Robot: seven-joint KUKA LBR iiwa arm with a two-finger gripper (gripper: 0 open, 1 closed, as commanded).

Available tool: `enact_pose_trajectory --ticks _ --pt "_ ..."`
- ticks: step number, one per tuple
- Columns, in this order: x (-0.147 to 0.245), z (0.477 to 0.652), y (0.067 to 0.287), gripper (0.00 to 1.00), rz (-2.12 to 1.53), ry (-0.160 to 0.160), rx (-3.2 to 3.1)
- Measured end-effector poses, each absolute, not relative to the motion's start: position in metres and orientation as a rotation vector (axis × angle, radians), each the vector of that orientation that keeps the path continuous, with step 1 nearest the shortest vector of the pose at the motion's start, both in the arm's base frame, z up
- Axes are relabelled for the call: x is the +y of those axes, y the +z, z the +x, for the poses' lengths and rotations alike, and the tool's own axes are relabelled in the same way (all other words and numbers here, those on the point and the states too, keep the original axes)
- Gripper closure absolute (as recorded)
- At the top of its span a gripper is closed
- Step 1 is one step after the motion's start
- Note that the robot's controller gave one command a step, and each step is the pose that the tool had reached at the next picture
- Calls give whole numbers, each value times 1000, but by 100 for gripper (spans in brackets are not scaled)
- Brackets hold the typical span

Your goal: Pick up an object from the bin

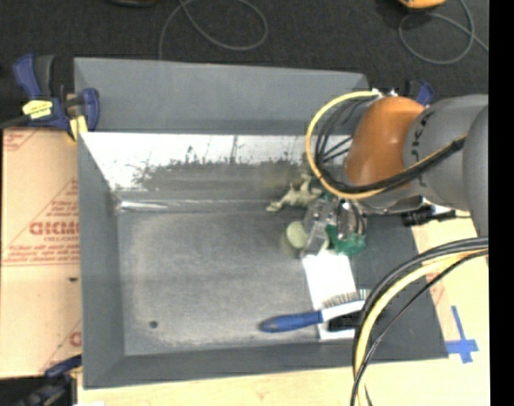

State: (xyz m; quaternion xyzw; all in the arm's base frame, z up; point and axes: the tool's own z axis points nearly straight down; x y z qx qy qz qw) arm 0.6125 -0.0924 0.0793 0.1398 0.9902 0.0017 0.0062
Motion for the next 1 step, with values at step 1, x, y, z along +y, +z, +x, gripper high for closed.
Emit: enact_pose_trajectory --ticks 1 --pt "-93 611 98 100 436 3 3109"
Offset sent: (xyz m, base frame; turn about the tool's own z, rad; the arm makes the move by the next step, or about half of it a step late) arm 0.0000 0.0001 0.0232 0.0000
